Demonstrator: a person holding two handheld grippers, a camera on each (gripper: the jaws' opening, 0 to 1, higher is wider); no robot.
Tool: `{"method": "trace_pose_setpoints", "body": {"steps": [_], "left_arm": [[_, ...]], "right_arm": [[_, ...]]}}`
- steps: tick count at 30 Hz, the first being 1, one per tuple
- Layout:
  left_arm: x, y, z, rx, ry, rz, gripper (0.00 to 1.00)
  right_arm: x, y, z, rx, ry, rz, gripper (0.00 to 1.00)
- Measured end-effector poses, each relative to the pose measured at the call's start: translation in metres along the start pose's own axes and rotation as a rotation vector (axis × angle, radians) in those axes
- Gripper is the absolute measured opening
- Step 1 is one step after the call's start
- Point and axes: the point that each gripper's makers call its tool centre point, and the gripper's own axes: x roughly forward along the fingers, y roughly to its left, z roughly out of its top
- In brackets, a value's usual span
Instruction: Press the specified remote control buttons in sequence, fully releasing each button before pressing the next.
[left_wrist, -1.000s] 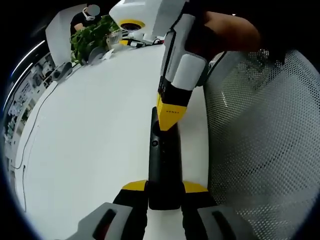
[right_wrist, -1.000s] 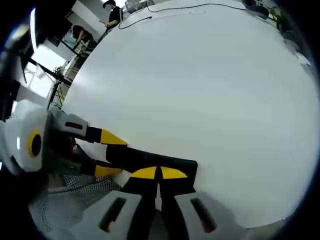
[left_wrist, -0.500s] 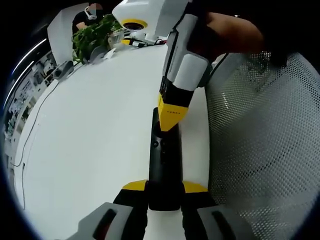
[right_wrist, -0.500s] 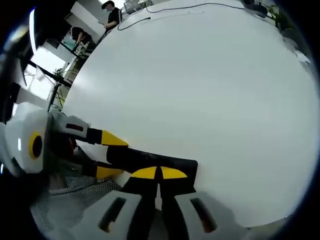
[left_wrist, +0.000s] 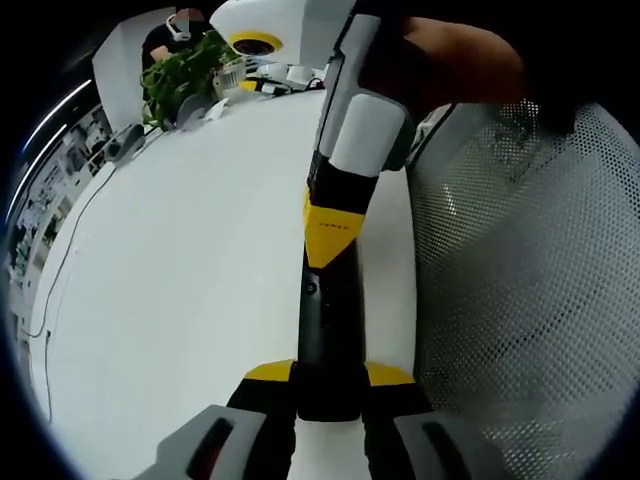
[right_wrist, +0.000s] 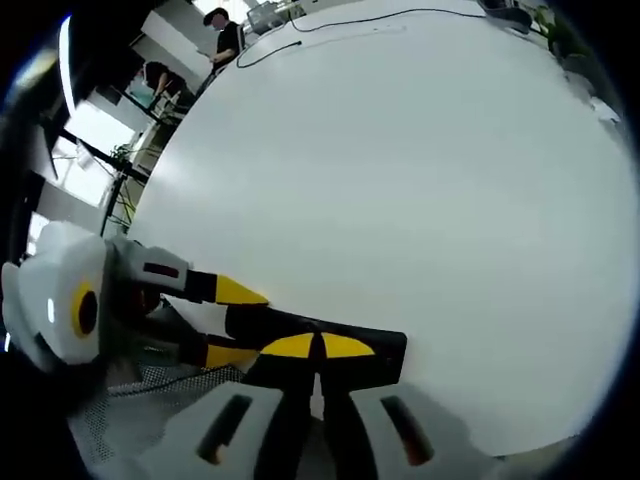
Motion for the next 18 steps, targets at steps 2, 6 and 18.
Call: {"method": "trace_pose_setpoints", "body": {"steps": [2, 6, 18], "left_arm": [[0.0009, -0.0017, 0.0018, 0.007, -0.005, -0.005, 0.24], [0.0029, -0.0049, 0.0054, 0.018, -0.014, -0.014, 0.24], [0.0033, -0.0061, 0.0067, 0.019, -0.024, -0.021, 0.24]], "right_arm": [[0.0008, 0.0022, -0.0001, 0.0, 0.001, 0.01, 0.0], [0.0037, 0.0052, -0.0012, -0.003, 0.009, 0.024, 0.0], [0.0079, 0.0025, -0.0077, -0.037, 0.031, -0.009, 0.0]]}}
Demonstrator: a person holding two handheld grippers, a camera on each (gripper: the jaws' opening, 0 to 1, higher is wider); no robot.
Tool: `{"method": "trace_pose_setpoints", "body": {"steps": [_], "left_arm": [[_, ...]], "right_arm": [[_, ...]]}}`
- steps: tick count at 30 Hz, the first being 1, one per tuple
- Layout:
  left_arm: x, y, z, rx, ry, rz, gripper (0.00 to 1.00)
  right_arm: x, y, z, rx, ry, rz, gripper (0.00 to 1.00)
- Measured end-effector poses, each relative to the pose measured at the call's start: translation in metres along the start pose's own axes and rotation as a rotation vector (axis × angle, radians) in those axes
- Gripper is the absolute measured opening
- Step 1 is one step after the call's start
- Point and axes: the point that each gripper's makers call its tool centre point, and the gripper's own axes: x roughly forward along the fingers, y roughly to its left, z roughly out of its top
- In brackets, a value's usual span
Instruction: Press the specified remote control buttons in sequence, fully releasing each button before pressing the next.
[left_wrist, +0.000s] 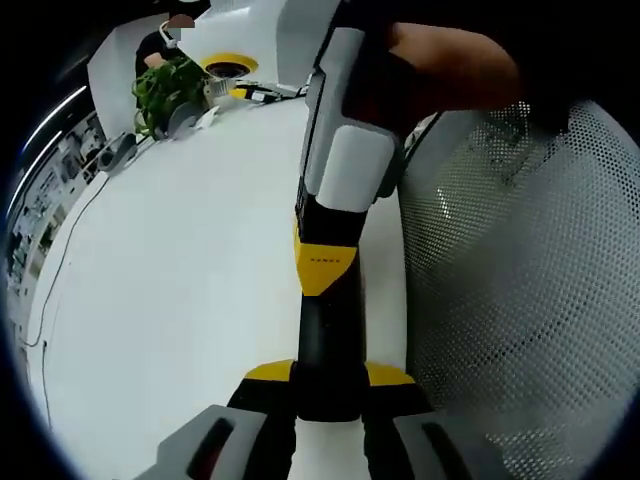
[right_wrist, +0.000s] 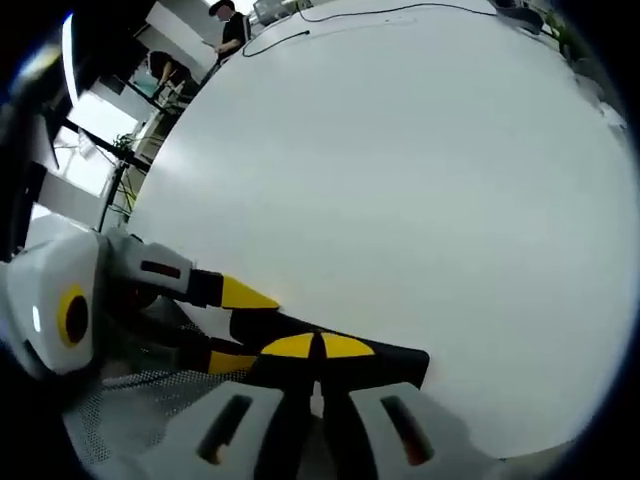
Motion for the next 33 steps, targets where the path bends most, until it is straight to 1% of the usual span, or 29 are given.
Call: {"method": "trace_pose_setpoints", "body": {"steps": [4, 6, 10, 14, 16, 17, 20, 23, 24, 25, 27, 33], "left_arm": [[0.0, 0.0, 0.0, -0.009, 0.003, 0.0, 0.24], [0.0, 0.0, 0.0, -0.007, 0.004, 0.001, 0.24], [0.0, 0.0, 0.0, -0.012, 0.002, 0.0, 0.24], [0.001, 0.0, 0.0, -0.02, 0.005, 0.005, 0.24], [0.001, 0.0, 0.0, -0.016, 0.007, 0.008, 0.24], [0.001, 0.0, 0.0, -0.015, 0.006, 0.009, 0.24], [0.001, 0.0, 0.0, -0.012, 0.004, 0.009, 0.24], [0.0, 0.0, 0.0, -0.012, 0.005, 0.008, 0.24], [0.0, 0.0, 0.0, -0.011, 0.004, 0.008, 0.24], [0.0, 0.0, 0.0, -0.012, 0.003, 0.009, 0.24], [0.0, 0.0, 0.0, -0.012, 0.002, 0.008, 0.24], [0.0, 0.001, 0.0, -0.014, -0.001, 0.01, 0.25]], "right_arm": [[0.001, 0.0, 0.001, -0.019, -0.006, -0.016, 0.0], [0.001, -0.002, 0.001, 0.005, -0.01, -0.019, 0.0], [0.002, -0.003, 0.003, 0.035, -0.01, -0.005, 0.0], [0.001, -0.003, 0.002, 0.038, -0.024, 0.015, 0.0], [0.0, -0.002, 0.002, 0.083, -0.01, 0.028, 0.0], [0.001, -0.003, 0.003, 0.077, -0.014, 0.027, 0.0], [-0.001, -0.002, 0.001, 0.097, -0.002, 0.028, 0.0], [-0.006, -0.004, 0.003, 0.115, -0.009, 0.027, 0.0], [-0.008, -0.002, 0.003, 0.129, -0.009, 0.037, 0.0], [-0.009, 0.0, 0.002, 0.159, 0.001, 0.057, 0.0], [-0.01, 0.002, -0.002, 0.192, 0.027, 0.078, 0.0], [-0.008, 0.0, -0.005, 0.189, 0.045, 0.057, 0.0]]}}
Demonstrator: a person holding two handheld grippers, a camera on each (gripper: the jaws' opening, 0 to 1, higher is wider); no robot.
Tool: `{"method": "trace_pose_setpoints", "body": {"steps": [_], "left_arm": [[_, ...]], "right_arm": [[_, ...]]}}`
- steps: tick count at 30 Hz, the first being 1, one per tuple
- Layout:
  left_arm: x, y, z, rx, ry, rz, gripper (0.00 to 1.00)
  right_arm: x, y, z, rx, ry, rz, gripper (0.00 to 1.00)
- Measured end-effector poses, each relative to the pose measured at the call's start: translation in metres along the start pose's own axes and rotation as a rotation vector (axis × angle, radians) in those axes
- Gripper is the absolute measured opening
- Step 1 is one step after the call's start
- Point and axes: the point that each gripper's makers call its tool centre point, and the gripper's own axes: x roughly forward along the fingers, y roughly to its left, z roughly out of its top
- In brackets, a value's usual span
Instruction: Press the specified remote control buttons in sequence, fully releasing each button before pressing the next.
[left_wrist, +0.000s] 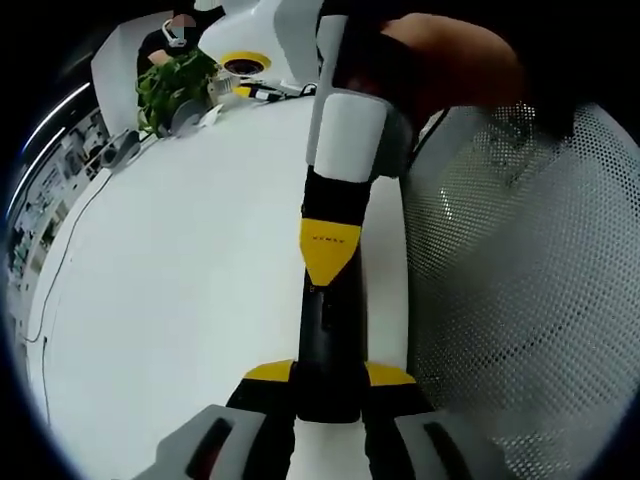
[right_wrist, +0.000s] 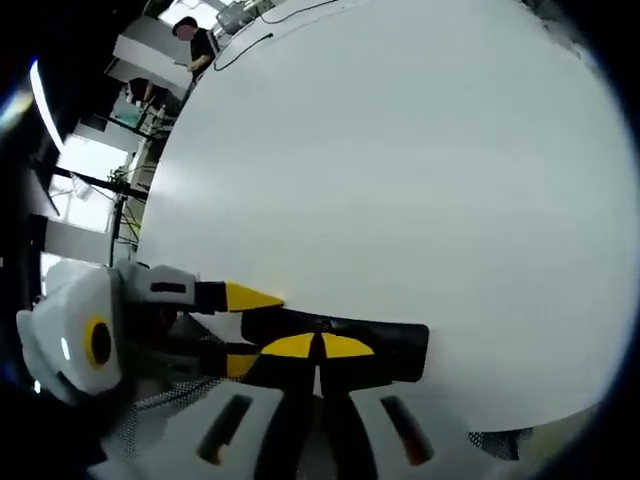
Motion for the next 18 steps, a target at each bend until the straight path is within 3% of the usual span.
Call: {"method": "trace_pose_setpoints", "body": {"steps": [12, 18], "left_arm": [[0.0006, 0.0007, 0.0006, -0.012, 0.002, 0.003, 0.25], [0.0007, 0.0003, 0.0007, -0.014, 0.002, 0.003, 0.25]], "right_arm": [[0.0039, 0.0004, -0.0046, -0.027, 0.026, -0.007, 0.0], [0.005, 0.0011, -0.006, -0.101, 0.03, -0.045, 0.0]]}}
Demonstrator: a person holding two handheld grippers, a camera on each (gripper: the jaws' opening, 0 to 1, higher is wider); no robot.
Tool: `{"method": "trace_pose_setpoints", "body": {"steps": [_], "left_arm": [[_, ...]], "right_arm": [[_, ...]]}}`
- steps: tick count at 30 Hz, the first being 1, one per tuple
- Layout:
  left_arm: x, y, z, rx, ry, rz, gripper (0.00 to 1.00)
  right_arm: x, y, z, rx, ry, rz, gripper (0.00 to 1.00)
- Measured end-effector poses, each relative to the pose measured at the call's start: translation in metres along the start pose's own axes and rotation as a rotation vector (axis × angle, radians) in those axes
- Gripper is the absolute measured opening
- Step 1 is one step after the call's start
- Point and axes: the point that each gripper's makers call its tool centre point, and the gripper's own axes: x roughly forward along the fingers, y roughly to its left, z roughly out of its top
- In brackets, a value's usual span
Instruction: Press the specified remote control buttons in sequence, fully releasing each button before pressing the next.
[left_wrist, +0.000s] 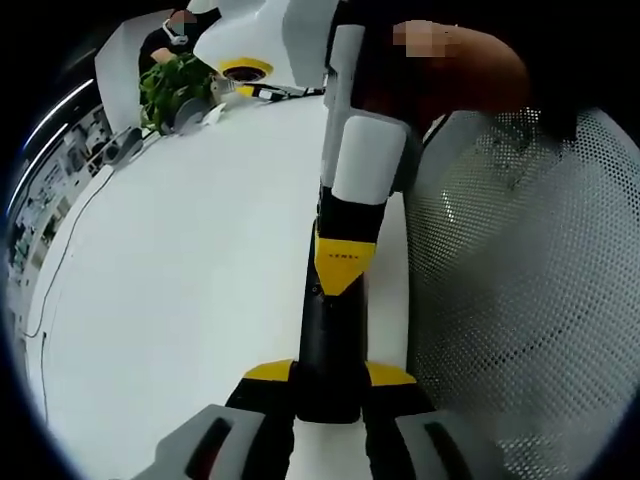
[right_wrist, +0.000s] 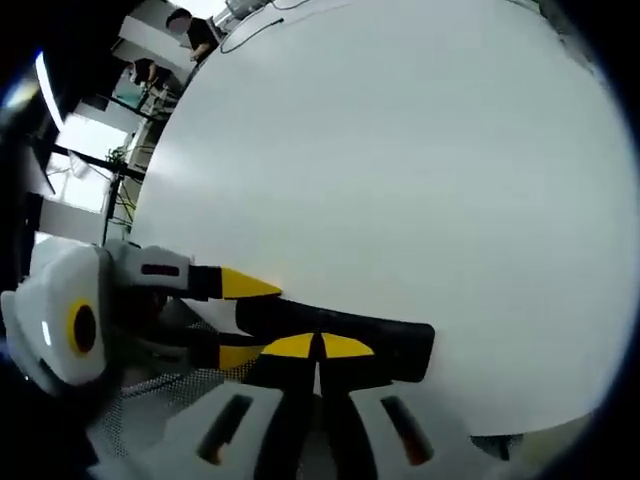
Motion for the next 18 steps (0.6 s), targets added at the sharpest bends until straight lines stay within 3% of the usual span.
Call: {"method": "trace_pose_setpoints", "body": {"steps": [13, 18], "left_arm": [[-0.0003, -0.0004, -0.0003, 0.005, 0.0, 0.0, 0.25], [-0.0002, -0.0002, -0.0004, 0.0, -0.001, -0.001, 0.25]], "right_arm": [[0.0005, -0.0008, 0.0006, 0.006, -0.017, 0.023, 0.0], [-0.0001, 0.0015, 0.0005, -0.008, 0.008, -0.004, 0.0]]}}
